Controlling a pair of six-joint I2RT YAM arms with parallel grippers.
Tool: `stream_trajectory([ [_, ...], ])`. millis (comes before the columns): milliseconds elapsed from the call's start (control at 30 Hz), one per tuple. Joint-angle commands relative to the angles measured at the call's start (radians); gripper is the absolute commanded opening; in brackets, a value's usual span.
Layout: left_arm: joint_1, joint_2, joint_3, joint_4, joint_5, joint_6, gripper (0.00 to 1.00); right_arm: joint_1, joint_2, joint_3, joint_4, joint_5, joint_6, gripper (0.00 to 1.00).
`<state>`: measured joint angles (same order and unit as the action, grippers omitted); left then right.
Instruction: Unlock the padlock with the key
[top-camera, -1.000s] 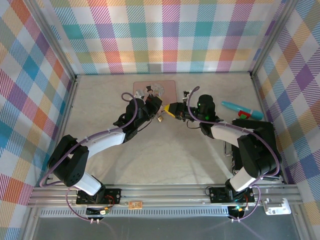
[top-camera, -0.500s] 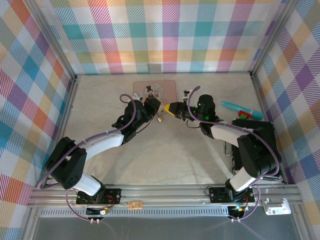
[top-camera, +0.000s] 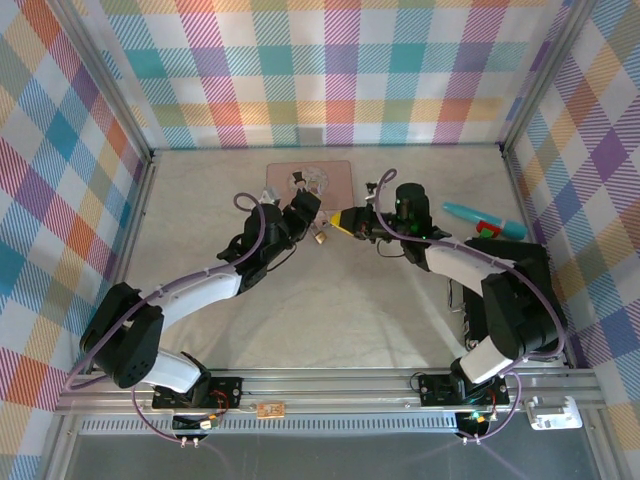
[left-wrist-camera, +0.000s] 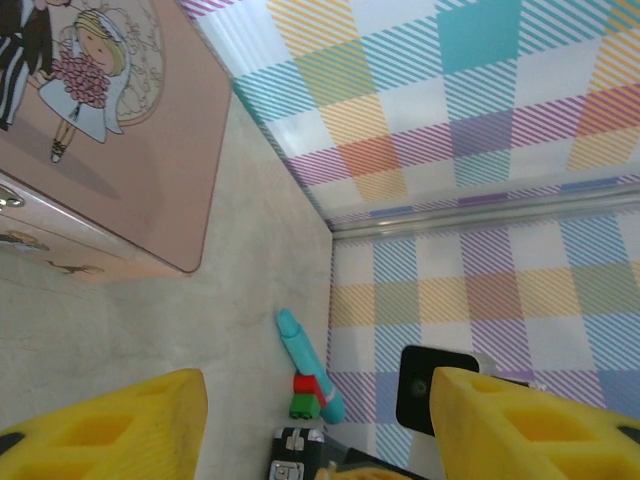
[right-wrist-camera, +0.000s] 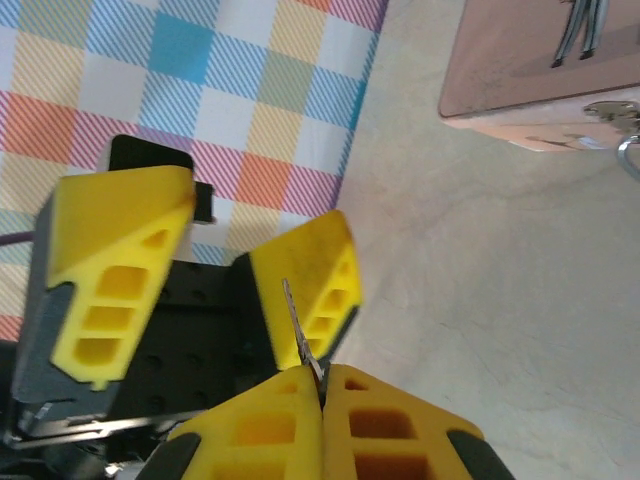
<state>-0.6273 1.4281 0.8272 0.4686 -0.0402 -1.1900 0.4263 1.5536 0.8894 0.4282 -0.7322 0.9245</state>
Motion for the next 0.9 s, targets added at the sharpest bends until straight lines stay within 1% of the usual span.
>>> stream_trajectory([
  [0,0.030,-0.015,-0.020,-0.073,0.072,0.050,0.61,-0.030,-0.050,0.063,-0.268,-0.019,-0.205,0.00],
  [67,0.034,-0.007,-0.011,-0.140,0.086,0.125,0.61,-0.044,-0.066,0.084,-0.404,0.013,-0.311,0.00],
  [133,0.034,0.008,0.013,-0.246,0.076,0.201,0.62,-0.057,-0.081,0.103,-0.534,0.084,-0.404,0.00],
  [200,0.034,0.035,0.026,-0.307,0.050,0.249,0.62,-0.067,-0.092,0.118,-0.653,0.162,-0.478,0.00],
  [300,0.022,0.089,0.030,-0.307,0.010,0.286,0.62,-0.076,-0.105,0.121,-0.738,0.254,-0.530,0.00],
  [333,0.009,0.109,0.038,-0.315,-0.015,0.302,0.62,-0.081,-0.107,0.120,-0.749,0.270,-0.535,0.00],
  [433,-0.049,0.179,0.105,-0.382,-0.174,0.379,0.62,-0.099,-0.113,0.112,-0.756,0.282,-0.537,0.00],
  [500,-0.083,0.238,0.155,-0.419,-0.282,0.402,0.63,-0.107,-0.121,0.103,-0.745,0.275,-0.532,0.00],
  [567,-0.096,0.298,0.184,-0.402,-0.334,0.405,0.62,-0.113,-0.127,0.097,-0.740,0.268,-0.529,0.00],
  [667,-0.100,0.401,0.238,-0.372,-0.371,0.408,0.60,-0.120,-0.140,0.089,-0.735,0.253,-0.527,0.00],
  [767,-0.102,0.494,0.326,-0.403,-0.402,0.425,0.60,-0.124,-0.151,0.078,-0.737,0.244,-0.526,0.00],
  [867,-0.103,0.546,0.384,-0.437,-0.434,0.426,0.59,-0.129,-0.161,0.057,-0.723,0.235,-0.519,0.00],
])
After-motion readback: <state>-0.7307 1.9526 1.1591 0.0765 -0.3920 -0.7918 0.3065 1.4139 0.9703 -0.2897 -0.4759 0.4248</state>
